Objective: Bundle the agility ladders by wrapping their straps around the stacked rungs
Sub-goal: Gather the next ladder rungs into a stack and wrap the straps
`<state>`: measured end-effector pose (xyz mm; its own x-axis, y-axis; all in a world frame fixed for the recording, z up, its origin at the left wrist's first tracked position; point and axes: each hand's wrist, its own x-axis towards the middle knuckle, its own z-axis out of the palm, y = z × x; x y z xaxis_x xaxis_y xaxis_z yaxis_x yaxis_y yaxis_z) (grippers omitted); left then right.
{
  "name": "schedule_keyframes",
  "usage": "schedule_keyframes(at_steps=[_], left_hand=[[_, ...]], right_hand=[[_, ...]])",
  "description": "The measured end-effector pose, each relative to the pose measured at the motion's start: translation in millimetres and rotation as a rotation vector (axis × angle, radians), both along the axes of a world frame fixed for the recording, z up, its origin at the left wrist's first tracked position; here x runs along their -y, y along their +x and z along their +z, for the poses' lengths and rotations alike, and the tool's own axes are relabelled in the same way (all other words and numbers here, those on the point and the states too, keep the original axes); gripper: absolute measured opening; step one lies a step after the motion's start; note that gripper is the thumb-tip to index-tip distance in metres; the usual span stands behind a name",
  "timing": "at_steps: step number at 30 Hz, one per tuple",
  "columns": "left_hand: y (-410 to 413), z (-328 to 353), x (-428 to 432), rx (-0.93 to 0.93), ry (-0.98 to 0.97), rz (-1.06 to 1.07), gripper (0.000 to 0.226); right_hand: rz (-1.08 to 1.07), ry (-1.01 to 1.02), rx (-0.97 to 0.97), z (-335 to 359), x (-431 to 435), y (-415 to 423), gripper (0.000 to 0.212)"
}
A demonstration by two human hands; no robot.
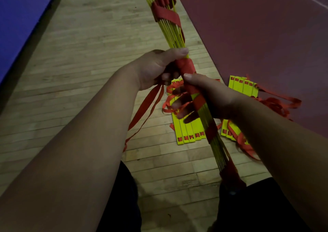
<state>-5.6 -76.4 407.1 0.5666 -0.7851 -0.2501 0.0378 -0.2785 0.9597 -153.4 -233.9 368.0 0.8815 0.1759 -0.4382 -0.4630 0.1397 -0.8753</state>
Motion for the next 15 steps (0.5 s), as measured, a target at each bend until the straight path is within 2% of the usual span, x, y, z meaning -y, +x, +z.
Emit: schedule_keyframes(at_steps=[4, 6, 11, 15], left_hand=[[2, -2, -1, 0.052, 0.028, -0.001, 0.047], [4, -4, -2, 0.099, 0.060, 0.004, 0.045], [2, -5, 3, 0.109, 0.181, 0.037, 0.045], [0, -2, 7, 0.051, 0.247, 0.034, 0.070]], right_hand=[[-0.155, -0.193, 0.085, 3, -4, -5, 0.049], [-0.234, -0.307, 0.129, -1, -3, -4, 0.047], [-0.303, -0.603, 0.157, -13, -1, 1, 0.057], [-0.256, -0.760, 0.159, -32, -3, 8, 0.062]])
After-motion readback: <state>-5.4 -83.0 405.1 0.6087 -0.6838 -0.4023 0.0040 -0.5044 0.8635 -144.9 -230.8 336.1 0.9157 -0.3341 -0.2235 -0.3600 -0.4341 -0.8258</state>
